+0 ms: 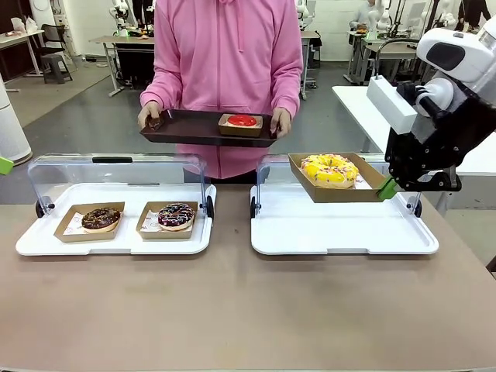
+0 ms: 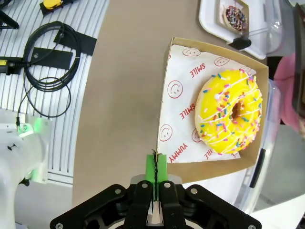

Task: Provide the desired donut to the person.
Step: Place the picked Paper togo box onto the Handle tray extended by the person.

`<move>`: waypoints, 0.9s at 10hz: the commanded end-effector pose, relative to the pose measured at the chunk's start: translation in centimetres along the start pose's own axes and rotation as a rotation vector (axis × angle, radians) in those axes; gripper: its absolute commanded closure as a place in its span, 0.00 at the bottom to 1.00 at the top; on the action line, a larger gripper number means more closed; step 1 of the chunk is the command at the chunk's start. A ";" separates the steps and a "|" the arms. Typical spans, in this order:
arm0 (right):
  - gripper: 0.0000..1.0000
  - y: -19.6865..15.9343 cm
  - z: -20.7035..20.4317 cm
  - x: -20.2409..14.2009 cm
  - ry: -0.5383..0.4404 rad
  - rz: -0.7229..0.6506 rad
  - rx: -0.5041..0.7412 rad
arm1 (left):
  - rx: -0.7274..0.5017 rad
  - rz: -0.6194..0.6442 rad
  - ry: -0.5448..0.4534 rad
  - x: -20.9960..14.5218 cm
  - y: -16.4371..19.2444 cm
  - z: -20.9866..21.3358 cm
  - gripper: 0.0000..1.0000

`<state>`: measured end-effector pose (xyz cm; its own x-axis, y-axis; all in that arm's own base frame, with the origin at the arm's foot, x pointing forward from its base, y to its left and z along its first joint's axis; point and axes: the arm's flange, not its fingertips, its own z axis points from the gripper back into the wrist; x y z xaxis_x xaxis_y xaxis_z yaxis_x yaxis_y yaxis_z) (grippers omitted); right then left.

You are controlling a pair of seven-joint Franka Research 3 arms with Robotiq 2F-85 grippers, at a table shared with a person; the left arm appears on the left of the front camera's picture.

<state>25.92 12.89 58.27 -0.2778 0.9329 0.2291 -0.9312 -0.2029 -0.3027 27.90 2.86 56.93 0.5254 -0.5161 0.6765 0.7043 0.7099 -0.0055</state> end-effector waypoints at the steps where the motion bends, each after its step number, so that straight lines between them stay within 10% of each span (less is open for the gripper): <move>1: 1.00 0.2 0.0 -0.3 0.014 0.007 0.000 | -0.003 -0.003 -0.007 -0.1 0.1 -0.1 0.00; 9: 1.00 0.2 0.0 -0.3 0.014 0.007 0.000 | -0.003 -0.003 -0.007 -0.1 0.1 -0.1 0.00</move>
<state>25.92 12.89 58.27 -0.2778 0.9329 0.2292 -0.9312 -0.2029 -0.3027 27.90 2.86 56.93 0.5254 -0.5161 0.6765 0.7043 0.7099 -0.0055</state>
